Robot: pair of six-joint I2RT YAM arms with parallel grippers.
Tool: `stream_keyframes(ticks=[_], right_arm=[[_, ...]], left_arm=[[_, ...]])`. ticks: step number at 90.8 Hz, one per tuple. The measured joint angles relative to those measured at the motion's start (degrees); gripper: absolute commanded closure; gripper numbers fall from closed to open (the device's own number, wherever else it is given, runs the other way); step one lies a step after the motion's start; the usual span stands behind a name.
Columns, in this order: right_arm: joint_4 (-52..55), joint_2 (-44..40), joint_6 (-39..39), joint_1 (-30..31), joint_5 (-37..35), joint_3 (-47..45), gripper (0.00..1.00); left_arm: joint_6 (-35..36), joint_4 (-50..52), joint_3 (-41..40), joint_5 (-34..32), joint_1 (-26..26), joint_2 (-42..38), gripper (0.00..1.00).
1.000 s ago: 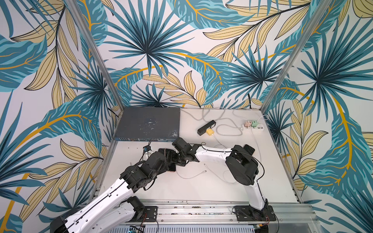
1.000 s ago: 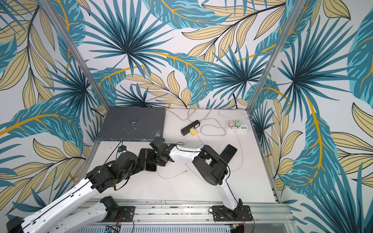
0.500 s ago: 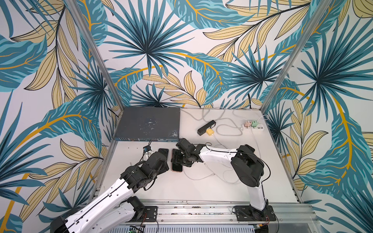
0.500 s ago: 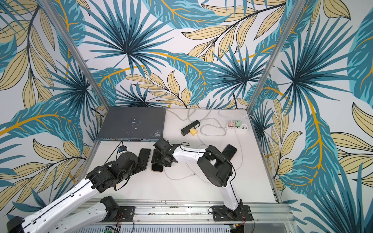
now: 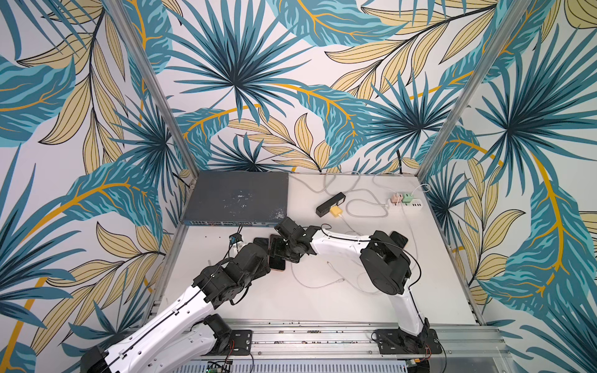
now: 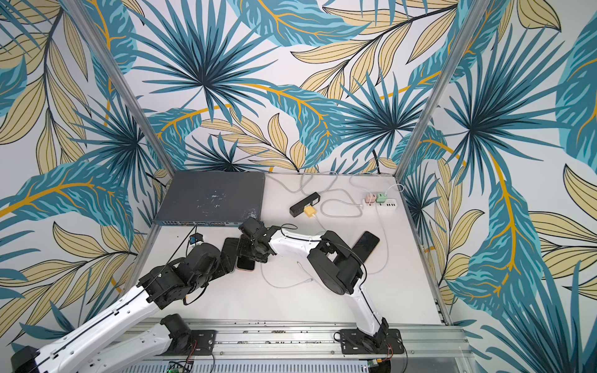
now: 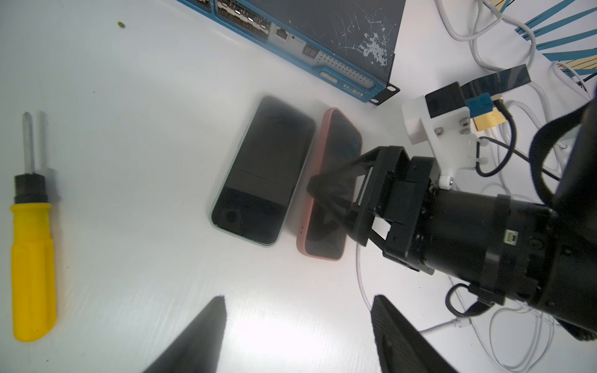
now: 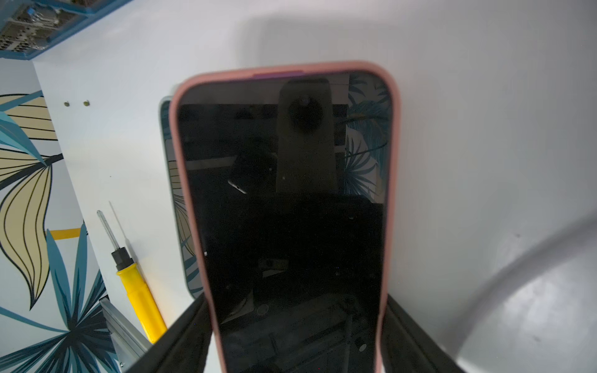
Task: Unplug the charging cable from the phone
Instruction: Place the phone at the center of the board.
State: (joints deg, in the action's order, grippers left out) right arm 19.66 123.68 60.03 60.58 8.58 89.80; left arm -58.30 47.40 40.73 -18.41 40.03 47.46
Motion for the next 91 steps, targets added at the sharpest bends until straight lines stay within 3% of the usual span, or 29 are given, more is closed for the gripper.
stream_keyframes(ticks=[24,74,82,91], right_arm=[[-0.4,-0.3,0.3,0.2,-0.7,-0.6,0.16],[3.1,-2.0,-1.9,0.2,-4.7,-1.0,0.20],[5.3,-2.0,-4.4,0.2,-7.2,1.3,0.27],[7.2,-2.0,-7.8,0.2,-9.5,3.8,0.52]], left_arm=[[0.0,0.0,0.0,0.0,0.0,0.0,0.26],[0.0,-1.1,-0.1,0.0,0.0,0.6,0.27],[0.3,-1.1,-0.1,-0.1,0.0,0.5,0.27],[0.6,-0.7,-0.1,-0.7,0.0,0.4,0.27]])
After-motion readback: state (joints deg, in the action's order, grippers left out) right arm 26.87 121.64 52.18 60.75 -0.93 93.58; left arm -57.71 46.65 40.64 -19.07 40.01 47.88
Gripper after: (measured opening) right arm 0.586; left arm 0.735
